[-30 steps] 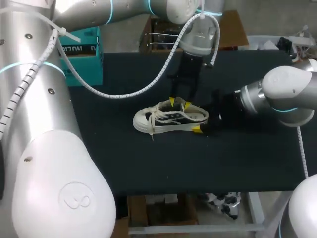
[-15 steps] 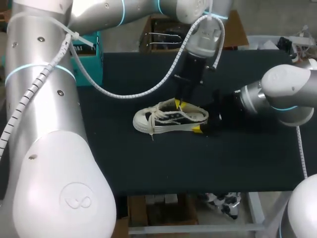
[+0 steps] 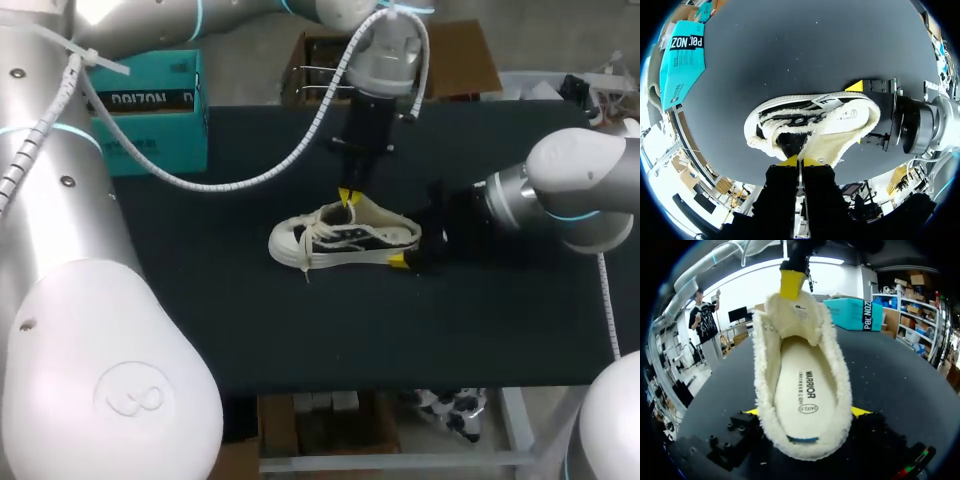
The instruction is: Open the shoe tongue, take the insole out of the shoe, put the insole back into the shoe, and pack the shoe into the shoebox
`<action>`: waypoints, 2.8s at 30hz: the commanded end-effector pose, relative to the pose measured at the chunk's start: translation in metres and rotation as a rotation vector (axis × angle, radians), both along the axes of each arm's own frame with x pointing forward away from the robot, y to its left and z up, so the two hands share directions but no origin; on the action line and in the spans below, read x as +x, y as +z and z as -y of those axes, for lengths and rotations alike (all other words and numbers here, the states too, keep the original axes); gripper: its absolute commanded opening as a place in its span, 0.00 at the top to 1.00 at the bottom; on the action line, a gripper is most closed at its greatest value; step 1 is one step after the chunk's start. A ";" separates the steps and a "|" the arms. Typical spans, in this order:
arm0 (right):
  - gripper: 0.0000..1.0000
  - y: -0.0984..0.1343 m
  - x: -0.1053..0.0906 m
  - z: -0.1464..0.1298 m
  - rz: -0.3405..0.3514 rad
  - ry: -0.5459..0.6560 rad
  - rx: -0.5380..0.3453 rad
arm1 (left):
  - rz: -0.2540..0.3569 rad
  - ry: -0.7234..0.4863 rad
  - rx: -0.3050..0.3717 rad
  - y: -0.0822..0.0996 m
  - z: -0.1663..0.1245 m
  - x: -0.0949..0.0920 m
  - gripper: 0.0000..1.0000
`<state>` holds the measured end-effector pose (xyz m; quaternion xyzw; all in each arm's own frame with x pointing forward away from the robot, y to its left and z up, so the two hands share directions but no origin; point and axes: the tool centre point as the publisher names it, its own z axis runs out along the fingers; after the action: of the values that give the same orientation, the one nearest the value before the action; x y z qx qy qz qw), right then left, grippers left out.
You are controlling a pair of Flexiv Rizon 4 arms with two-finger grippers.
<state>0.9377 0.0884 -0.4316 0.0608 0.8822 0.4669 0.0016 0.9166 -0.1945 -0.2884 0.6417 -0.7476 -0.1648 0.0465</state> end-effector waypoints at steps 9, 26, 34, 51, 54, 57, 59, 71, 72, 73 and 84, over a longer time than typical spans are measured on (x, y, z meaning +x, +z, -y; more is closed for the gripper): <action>1.00 -0.008 0.002 0.000 0.000 0.001 0.003 | 0.270 0.183 -0.294 -0.014 -0.062 -0.027 1.00; 1.00 -0.008 0.002 0.000 0.000 0.001 0.003 | 0.242 0.278 -0.320 -0.046 -0.076 -0.007 0.98; 1.00 -0.008 0.002 0.000 0.000 0.001 0.003 | 0.297 0.107 -0.421 0.001 -0.081 -0.015 0.76; 1.00 -0.008 0.002 0.000 0.000 0.001 0.003 | -0.082 -1.310 -0.421 0.052 -0.016 -0.011 1.00; 1.00 -0.008 0.002 0.000 0.000 0.001 0.003 | -0.244 -1.740 -0.558 0.047 -0.011 -0.005 1.00; 1.00 -0.008 0.002 0.000 0.000 0.001 0.003 | -0.297 -1.291 -0.320 0.032 0.034 0.006 1.00; 1.00 -0.008 0.002 0.000 0.000 0.001 0.003 | -0.297 -1.291 -0.320 0.032 0.034 0.006 1.00; 1.00 -0.008 0.002 0.000 0.000 0.001 0.003 | -0.286 -1.403 -0.396 0.018 0.015 0.013 1.00; 1.00 -0.008 0.002 0.000 0.000 0.001 0.003 | -0.286 -1.431 -0.428 0.015 0.011 0.012 1.00; 1.00 -0.008 0.002 0.000 0.000 0.001 0.003 | -0.269 -1.430 -0.427 0.009 0.008 0.011 1.00; 1.00 -0.008 0.002 0.000 0.000 0.001 0.003 | -0.045 -1.458 -0.519 -0.031 0.000 -0.016 1.00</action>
<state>0.9378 0.0884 -0.4314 0.0608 0.8822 0.4669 0.0014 0.9101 -0.2008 -0.3128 -0.0166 -0.9916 -0.0396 0.1224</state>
